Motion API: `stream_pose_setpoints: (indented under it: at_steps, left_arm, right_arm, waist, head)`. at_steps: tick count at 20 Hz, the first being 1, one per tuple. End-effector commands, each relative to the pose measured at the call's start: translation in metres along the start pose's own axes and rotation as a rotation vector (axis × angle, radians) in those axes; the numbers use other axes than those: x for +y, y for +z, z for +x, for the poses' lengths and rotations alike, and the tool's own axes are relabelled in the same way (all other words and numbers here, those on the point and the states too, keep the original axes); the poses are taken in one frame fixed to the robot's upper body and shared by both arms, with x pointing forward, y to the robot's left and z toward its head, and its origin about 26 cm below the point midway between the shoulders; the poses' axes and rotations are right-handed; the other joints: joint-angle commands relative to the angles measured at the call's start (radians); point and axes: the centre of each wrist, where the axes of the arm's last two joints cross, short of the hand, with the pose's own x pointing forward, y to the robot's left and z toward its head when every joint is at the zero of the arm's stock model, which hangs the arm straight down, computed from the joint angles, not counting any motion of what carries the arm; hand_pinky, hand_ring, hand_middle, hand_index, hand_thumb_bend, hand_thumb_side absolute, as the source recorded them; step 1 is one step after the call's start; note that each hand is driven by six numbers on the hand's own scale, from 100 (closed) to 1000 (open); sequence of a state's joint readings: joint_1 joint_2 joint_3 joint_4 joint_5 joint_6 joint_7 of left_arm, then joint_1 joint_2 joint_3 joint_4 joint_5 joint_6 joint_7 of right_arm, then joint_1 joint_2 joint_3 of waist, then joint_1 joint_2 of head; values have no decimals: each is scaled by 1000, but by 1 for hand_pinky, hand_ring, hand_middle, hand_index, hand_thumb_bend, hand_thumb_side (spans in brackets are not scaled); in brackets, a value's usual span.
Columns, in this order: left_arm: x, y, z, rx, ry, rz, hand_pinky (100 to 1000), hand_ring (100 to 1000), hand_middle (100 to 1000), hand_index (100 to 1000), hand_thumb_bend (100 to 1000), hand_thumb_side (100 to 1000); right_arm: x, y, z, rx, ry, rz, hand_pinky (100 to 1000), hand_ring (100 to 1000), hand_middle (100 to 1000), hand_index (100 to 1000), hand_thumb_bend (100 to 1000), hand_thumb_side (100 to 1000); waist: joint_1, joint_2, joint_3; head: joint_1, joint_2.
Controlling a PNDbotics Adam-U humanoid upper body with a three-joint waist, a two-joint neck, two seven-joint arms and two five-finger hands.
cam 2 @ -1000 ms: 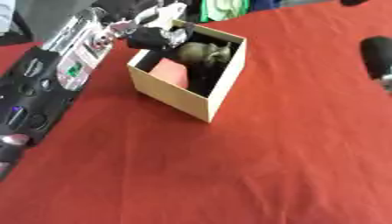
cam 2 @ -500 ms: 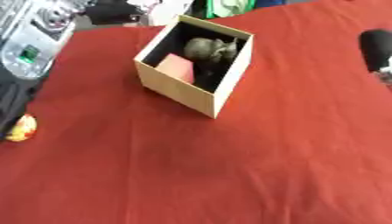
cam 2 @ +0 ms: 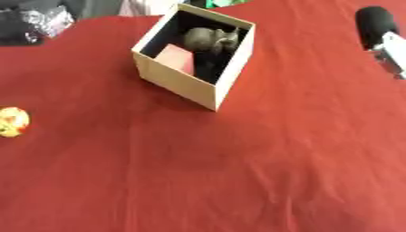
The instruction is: Pick up objects on the table and place them in the box.
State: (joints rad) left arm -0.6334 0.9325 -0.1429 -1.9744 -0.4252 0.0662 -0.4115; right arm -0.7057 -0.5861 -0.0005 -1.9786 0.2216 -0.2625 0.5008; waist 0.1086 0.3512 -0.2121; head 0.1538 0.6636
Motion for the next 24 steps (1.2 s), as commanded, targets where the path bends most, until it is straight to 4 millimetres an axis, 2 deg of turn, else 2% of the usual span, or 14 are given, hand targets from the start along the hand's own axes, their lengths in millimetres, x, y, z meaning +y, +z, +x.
stream_pose_setpoints:
  at_steps: [1,4,5,7,9,10,13,18,22,24]
  left_arm:
    - [12,12,-3,31,-47,0,853,914,754,877,100,1000]
    - [7,20,-10,44,-96,-41,875,939,781,885,115,1000]
    - [7,22,-11,44,-125,-56,886,949,790,880,248,1000]
    - [5,26,-14,45,-202,-96,891,954,799,877,326,1000]
    - [4,29,-17,49,-274,-143,901,962,815,886,345,981]
    - [3,31,-18,50,-303,-171,904,964,820,891,368,1000]
    - [0,35,-20,39,-354,-263,906,965,821,889,378,1000]
    - [1,42,-25,39,-434,-384,899,963,833,896,519,1000]
    - [9,47,-28,39,-491,-412,901,965,844,903,622,1000]
    - [12,49,-30,52,-522,-429,890,953,850,914,702,1000]
  right_arm:
    - [-12,3,2,7,53,-3,886,898,784,793,100,526]
    - [-13,5,1,15,67,-4,886,898,784,793,100,524]
    - [-14,5,0,16,71,-5,886,899,784,793,100,523]
    - [-15,6,0,18,82,-5,886,899,785,793,100,522]
    - [-17,6,-1,21,91,-9,886,899,784,792,100,522]
    - [-17,7,-1,21,95,-11,886,899,784,792,100,522]
    - [-18,7,-2,21,103,-12,886,899,784,792,100,521]
    - [-19,7,-3,23,112,-12,886,899,783,792,100,520]
    - [-19,9,-4,30,114,-10,886,899,783,792,100,520]
    - [-19,9,-4,31,115,-7,886,899,783,791,100,521]
  waist:
    - [-9,-19,2]
    - [-11,-8,1]
    - [-12,-4,1]
    - [-14,4,0]
    - [-15,10,0]
    - [-15,12,1]
    - [-15,17,4]
    - [-15,19,10]
    - [-11,18,13]
    - [-9,18,17]
  head:
    - [-3,-2]
    - [-2,-21]
    - [-1,-27]
    - [3,-38]
    - [3,-47]
    - [1,-50]
    - [-5,-54]
    - [-23,-58]
    - [-31,-61]
    - [-33,-63]
